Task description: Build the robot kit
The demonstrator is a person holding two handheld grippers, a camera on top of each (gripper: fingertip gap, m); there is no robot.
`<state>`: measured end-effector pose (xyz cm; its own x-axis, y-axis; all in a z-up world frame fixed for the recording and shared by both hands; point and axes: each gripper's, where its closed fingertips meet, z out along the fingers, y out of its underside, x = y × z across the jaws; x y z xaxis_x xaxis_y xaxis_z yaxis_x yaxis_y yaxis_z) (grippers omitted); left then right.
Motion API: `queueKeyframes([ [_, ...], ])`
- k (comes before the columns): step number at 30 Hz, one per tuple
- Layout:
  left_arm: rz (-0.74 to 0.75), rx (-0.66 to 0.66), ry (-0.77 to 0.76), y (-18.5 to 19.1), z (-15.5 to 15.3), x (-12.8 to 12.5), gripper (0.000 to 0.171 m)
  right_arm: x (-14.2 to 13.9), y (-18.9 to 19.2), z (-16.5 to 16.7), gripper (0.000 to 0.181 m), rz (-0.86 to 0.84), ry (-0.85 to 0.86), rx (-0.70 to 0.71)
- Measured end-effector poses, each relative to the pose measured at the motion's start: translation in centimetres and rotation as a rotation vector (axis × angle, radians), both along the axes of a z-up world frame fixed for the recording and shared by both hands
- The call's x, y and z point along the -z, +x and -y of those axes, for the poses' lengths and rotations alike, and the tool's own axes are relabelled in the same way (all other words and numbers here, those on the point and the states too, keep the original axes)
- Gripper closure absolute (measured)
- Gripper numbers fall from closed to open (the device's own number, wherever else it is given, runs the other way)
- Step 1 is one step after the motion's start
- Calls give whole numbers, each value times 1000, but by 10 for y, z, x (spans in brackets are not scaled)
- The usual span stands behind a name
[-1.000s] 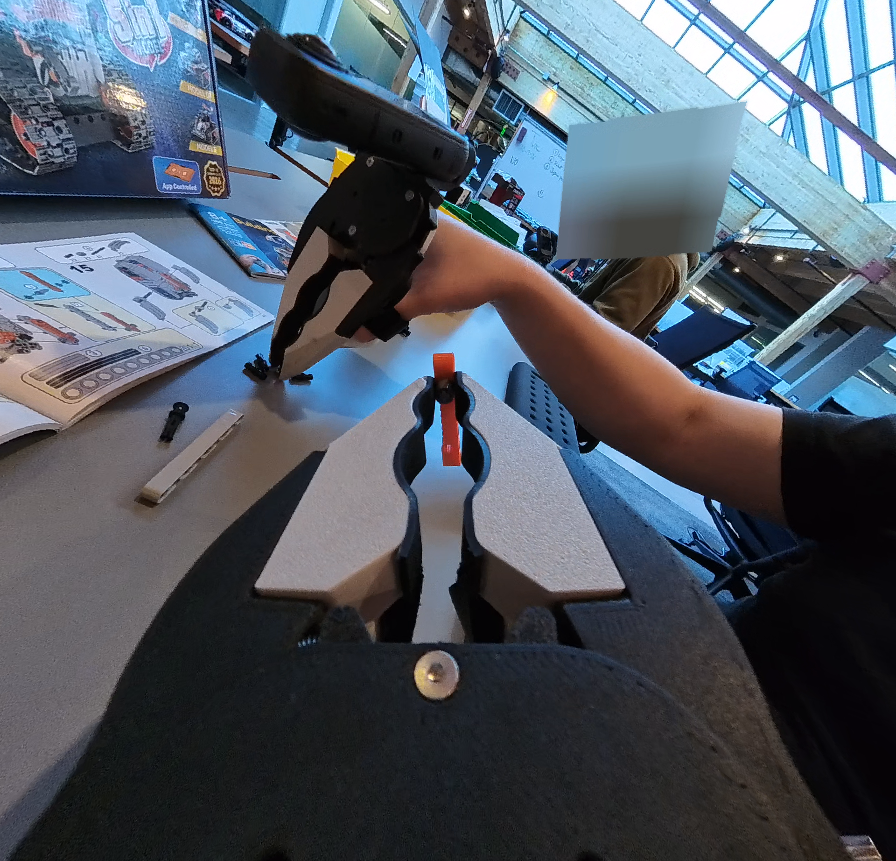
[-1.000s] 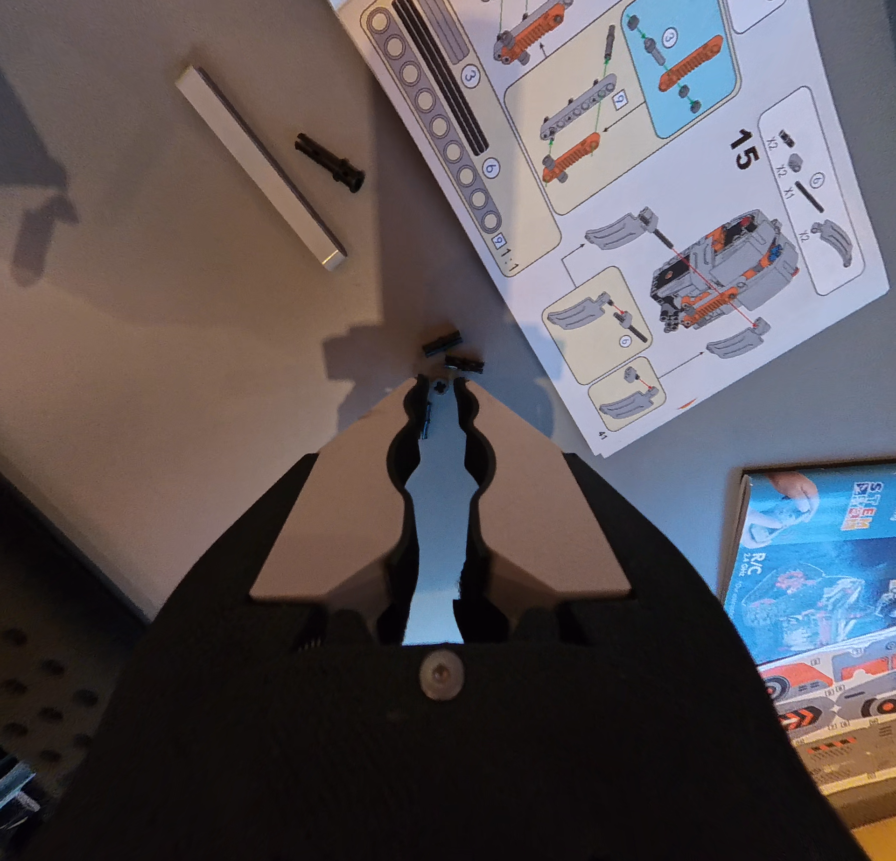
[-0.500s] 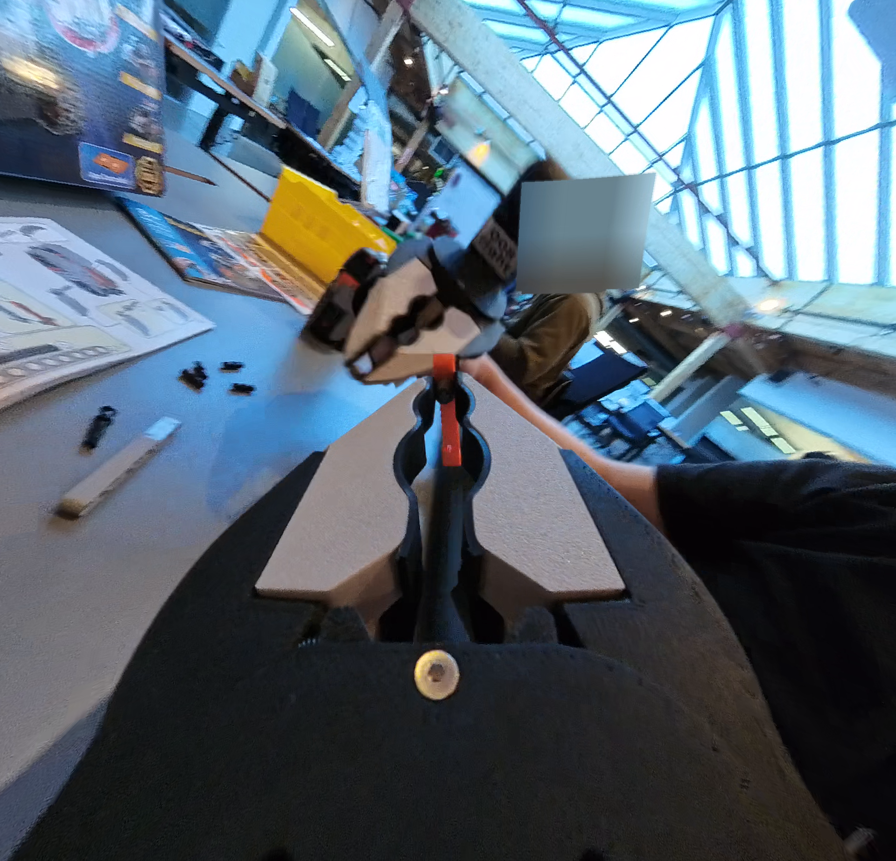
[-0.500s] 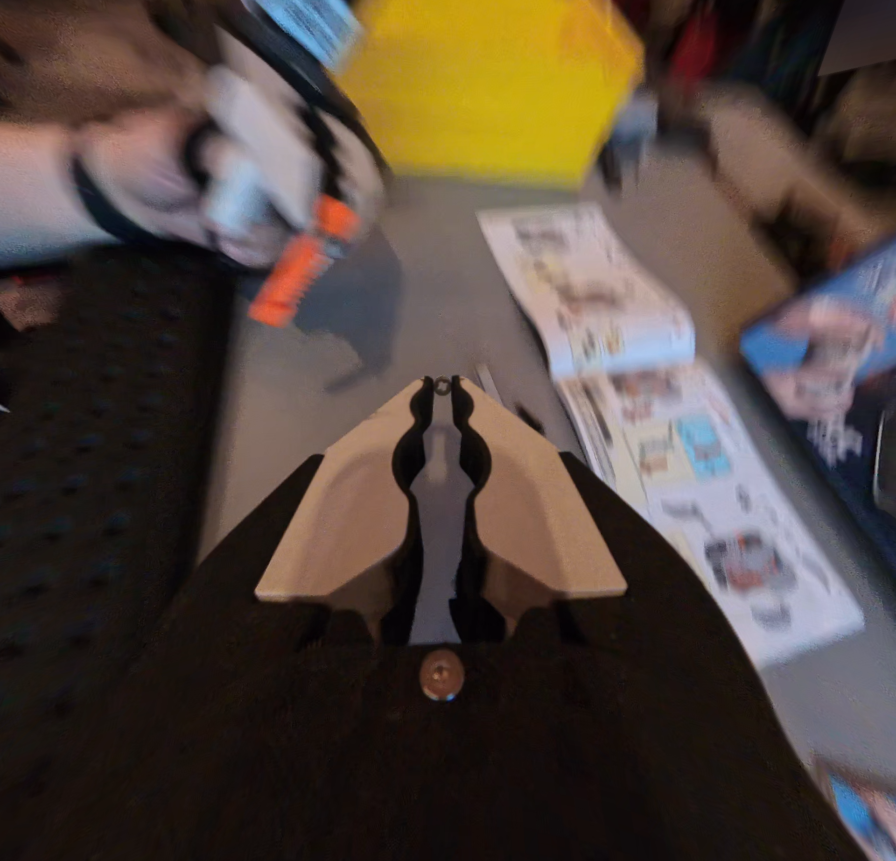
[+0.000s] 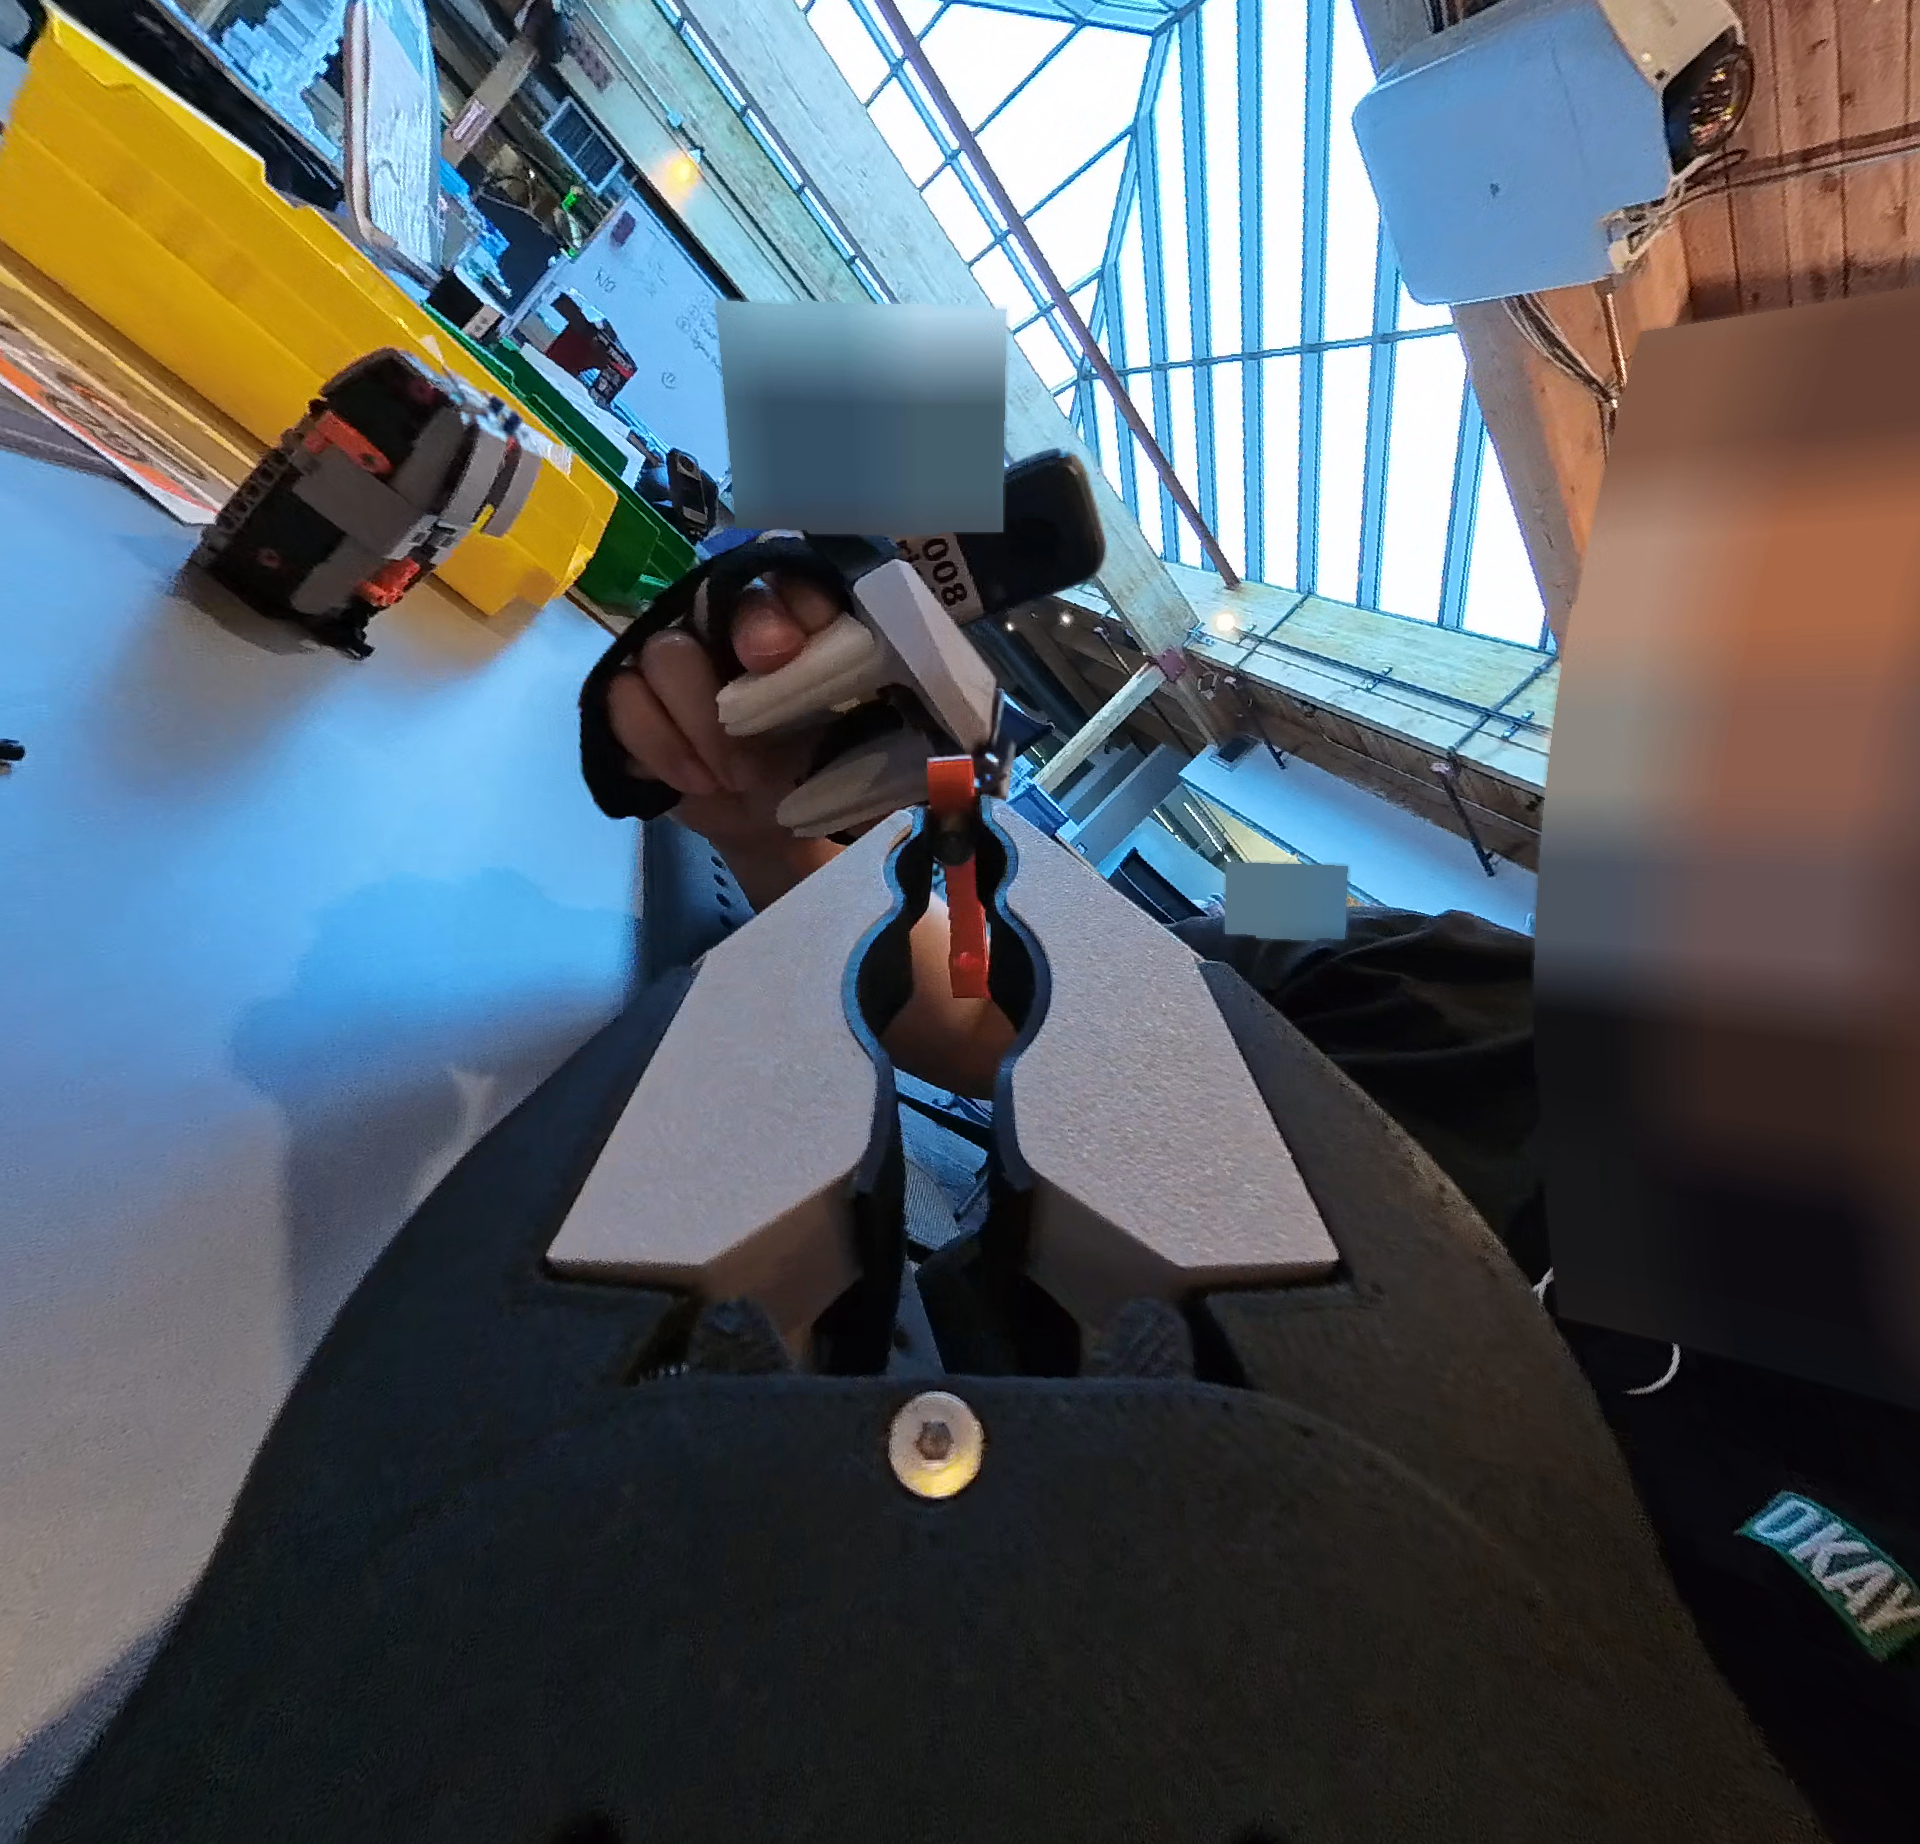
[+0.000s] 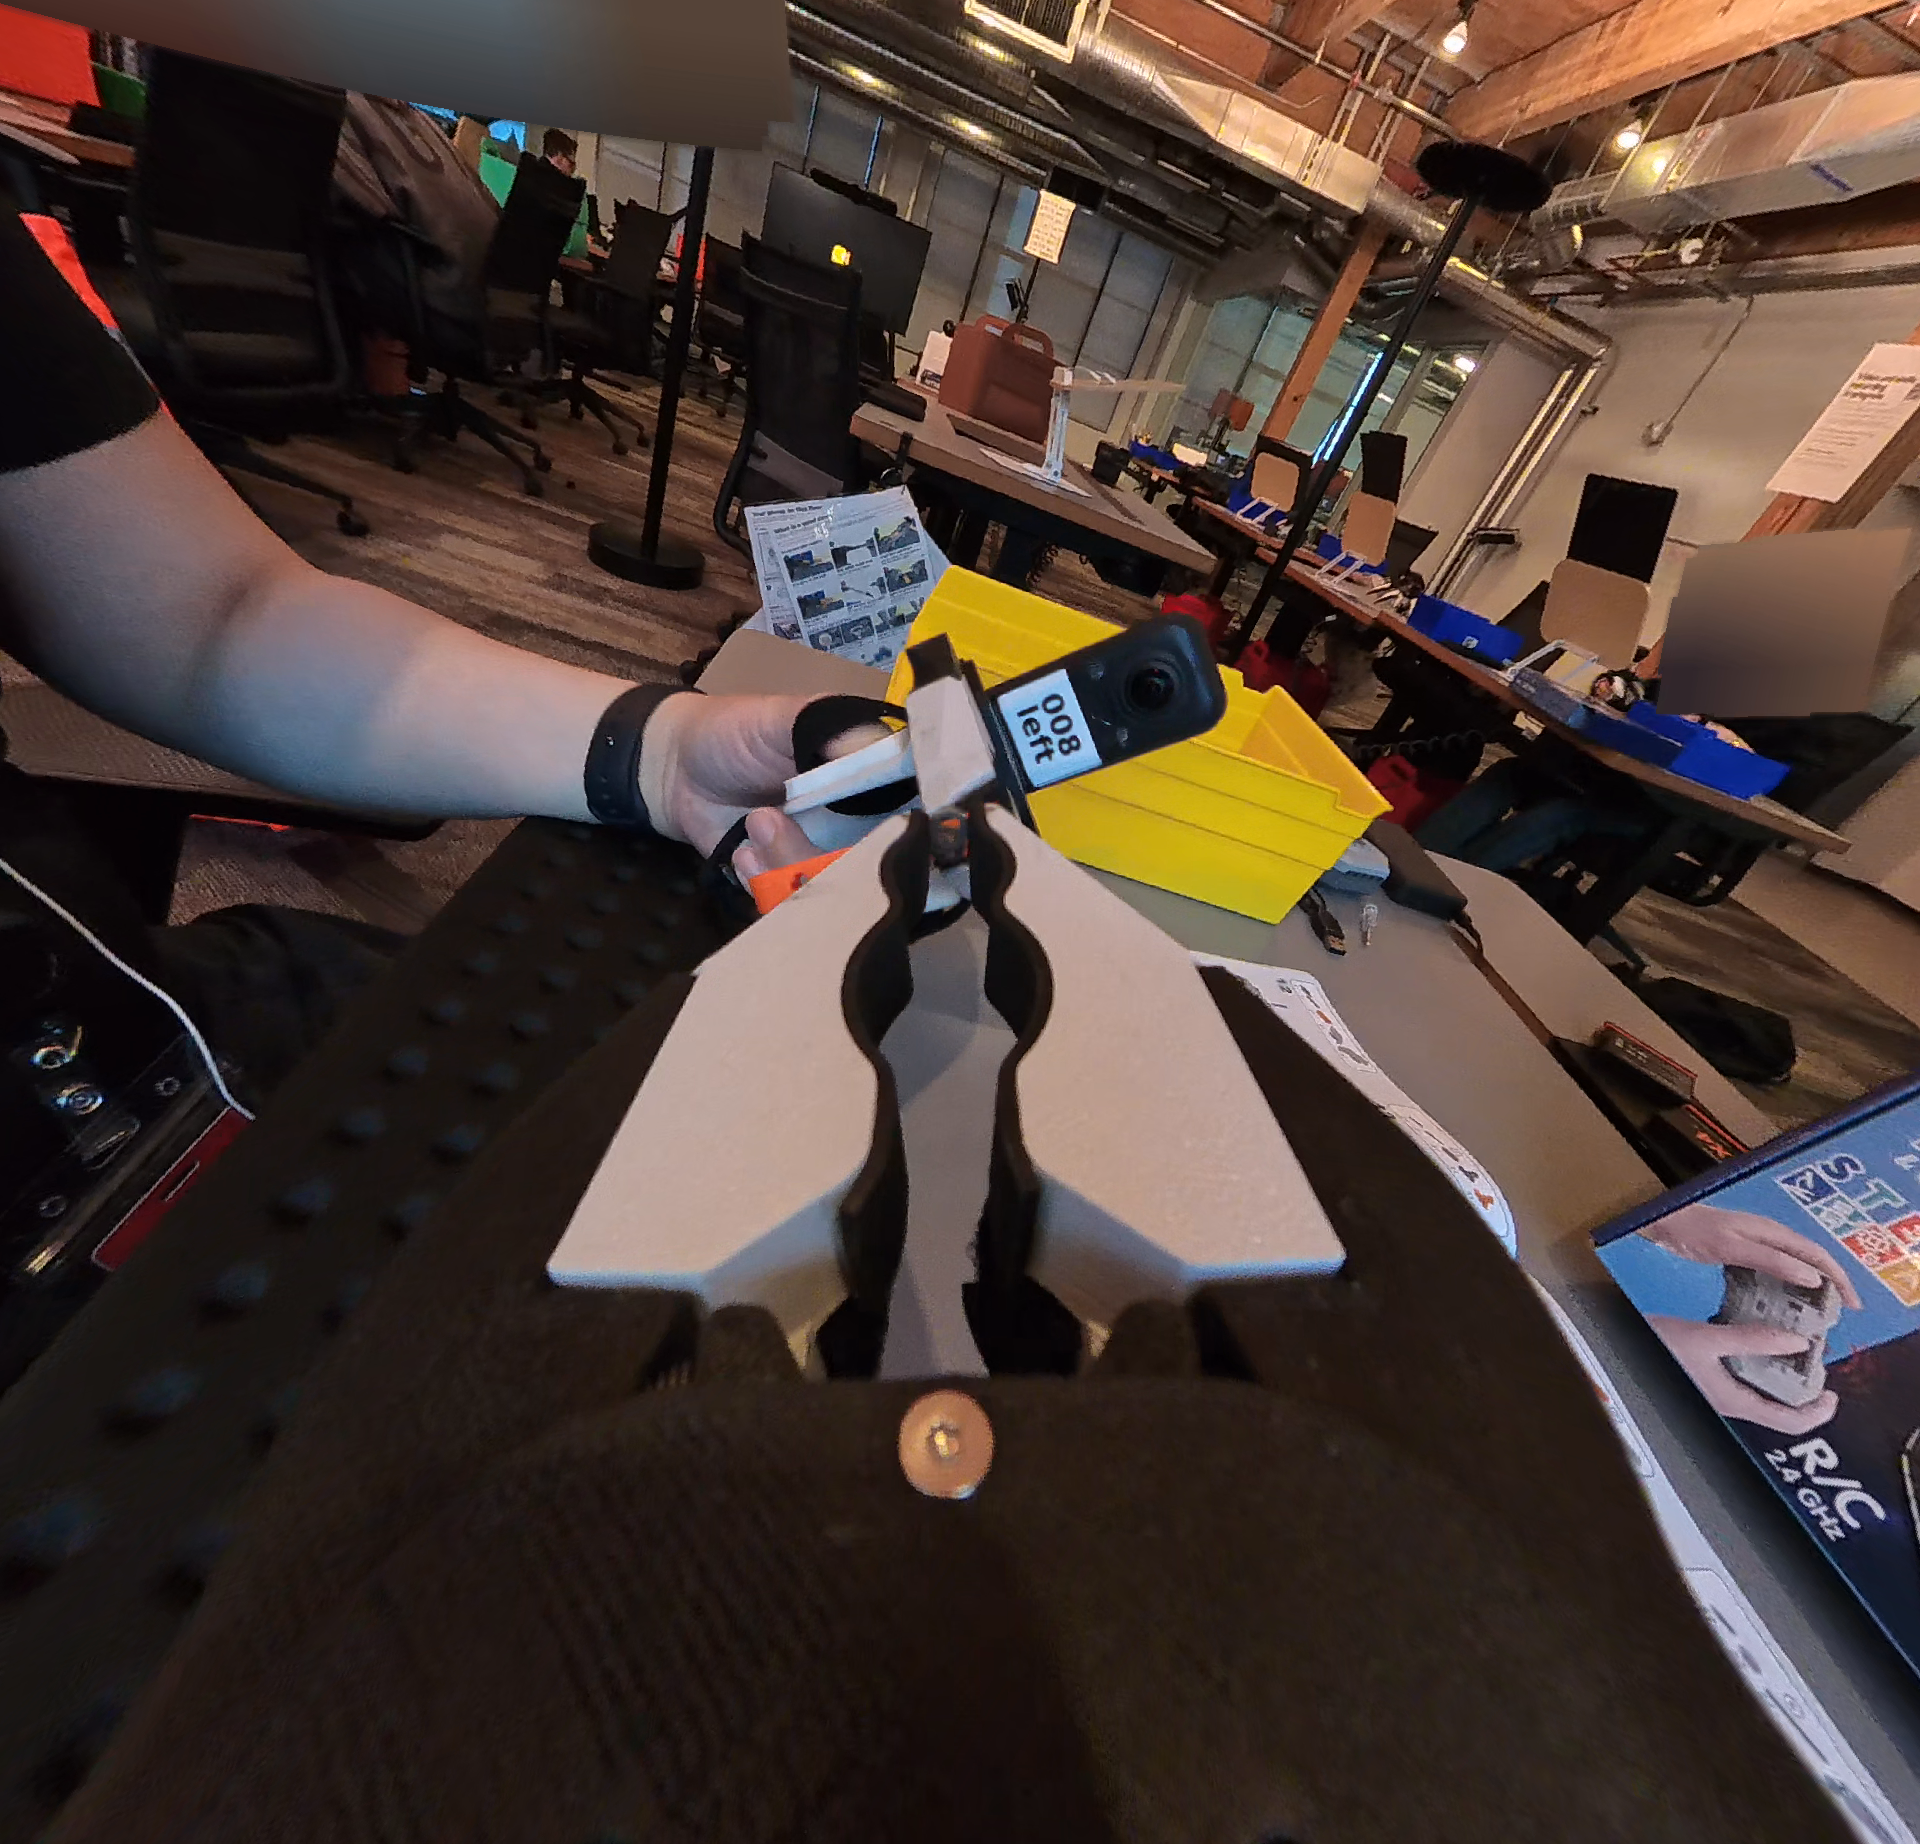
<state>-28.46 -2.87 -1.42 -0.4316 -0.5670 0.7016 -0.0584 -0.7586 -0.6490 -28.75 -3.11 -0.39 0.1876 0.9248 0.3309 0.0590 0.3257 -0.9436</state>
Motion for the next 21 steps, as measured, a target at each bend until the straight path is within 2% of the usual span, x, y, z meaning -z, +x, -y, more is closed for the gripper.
queueKeyframes([
  [11,7,16,-40,0,-2,1,168,6,1,-2,177,45,22,28],
  [21,31,54,-91,-1,0,-1,168,3,-2,-1,176,17,33,46],
])
